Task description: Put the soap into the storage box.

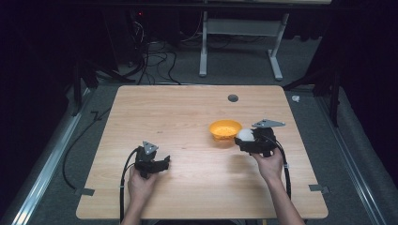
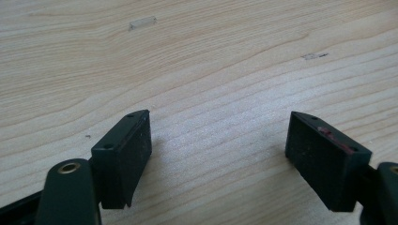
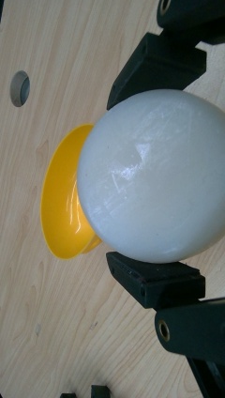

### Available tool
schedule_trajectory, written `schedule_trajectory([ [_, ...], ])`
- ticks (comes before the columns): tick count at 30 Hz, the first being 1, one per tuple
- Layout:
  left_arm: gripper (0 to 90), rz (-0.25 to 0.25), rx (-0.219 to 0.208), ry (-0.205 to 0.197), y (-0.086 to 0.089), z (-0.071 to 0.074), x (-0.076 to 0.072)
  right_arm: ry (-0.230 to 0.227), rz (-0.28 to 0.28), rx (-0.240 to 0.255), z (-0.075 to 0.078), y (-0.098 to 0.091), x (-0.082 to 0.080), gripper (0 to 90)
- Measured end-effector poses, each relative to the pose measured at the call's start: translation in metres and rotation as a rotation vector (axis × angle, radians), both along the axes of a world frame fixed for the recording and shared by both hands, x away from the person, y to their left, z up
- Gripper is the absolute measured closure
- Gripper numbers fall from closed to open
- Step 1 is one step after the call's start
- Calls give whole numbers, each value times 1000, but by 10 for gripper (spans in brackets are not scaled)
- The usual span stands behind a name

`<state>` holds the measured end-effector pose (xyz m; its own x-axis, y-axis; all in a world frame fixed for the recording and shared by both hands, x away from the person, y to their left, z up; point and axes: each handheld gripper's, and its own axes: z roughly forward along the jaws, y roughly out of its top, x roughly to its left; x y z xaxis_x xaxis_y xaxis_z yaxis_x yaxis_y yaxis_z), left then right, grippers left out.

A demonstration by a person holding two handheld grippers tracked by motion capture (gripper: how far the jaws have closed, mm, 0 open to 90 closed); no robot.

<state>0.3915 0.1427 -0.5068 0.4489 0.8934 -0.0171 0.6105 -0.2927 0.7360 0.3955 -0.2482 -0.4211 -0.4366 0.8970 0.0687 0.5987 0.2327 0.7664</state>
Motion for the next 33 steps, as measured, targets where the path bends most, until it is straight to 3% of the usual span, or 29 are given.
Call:
schedule_trajectory([
  [33,233,-2,-2,1,0,0,0,-5,61,13,15,23,18,245],
])
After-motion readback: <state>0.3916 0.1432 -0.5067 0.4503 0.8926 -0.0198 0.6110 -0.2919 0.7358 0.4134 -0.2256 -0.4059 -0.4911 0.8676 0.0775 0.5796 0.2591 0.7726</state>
